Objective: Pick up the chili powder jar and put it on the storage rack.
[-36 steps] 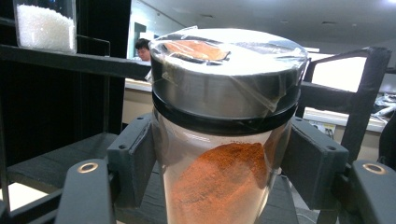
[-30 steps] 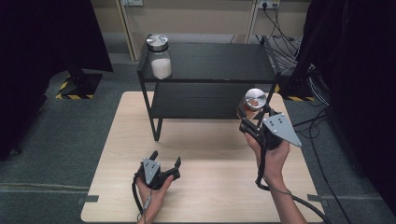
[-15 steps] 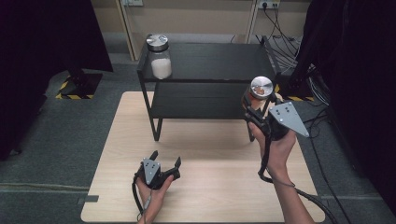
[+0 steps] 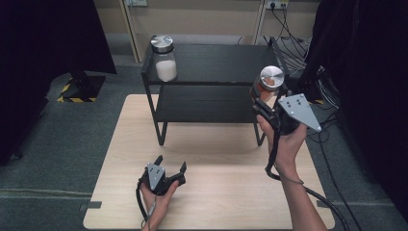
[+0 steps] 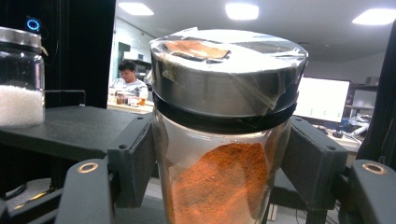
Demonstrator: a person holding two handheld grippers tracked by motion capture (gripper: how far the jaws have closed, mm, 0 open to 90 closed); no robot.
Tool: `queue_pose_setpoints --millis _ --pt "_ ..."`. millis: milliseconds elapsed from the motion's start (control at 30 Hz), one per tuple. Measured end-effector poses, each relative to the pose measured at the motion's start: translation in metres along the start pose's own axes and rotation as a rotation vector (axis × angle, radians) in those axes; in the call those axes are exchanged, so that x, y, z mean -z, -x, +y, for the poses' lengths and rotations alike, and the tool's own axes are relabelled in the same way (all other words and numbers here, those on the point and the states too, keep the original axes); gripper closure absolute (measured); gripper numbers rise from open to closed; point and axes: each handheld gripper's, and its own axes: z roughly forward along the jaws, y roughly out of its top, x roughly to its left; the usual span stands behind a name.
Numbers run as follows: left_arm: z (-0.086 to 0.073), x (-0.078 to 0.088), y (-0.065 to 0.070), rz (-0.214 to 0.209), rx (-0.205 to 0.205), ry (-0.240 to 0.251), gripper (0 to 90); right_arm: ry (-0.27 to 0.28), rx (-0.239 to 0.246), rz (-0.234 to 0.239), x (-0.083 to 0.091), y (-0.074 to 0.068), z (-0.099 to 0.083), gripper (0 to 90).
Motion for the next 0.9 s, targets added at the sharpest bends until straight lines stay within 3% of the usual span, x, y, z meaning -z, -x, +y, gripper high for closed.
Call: queue_pose_setpoints --millis 900 --pt "0.000 0.000 0.000 0.000 -0.009 0.001 5.8 -0.024 0.007 -0.038 -0.040 0.000 0.036 32.4"
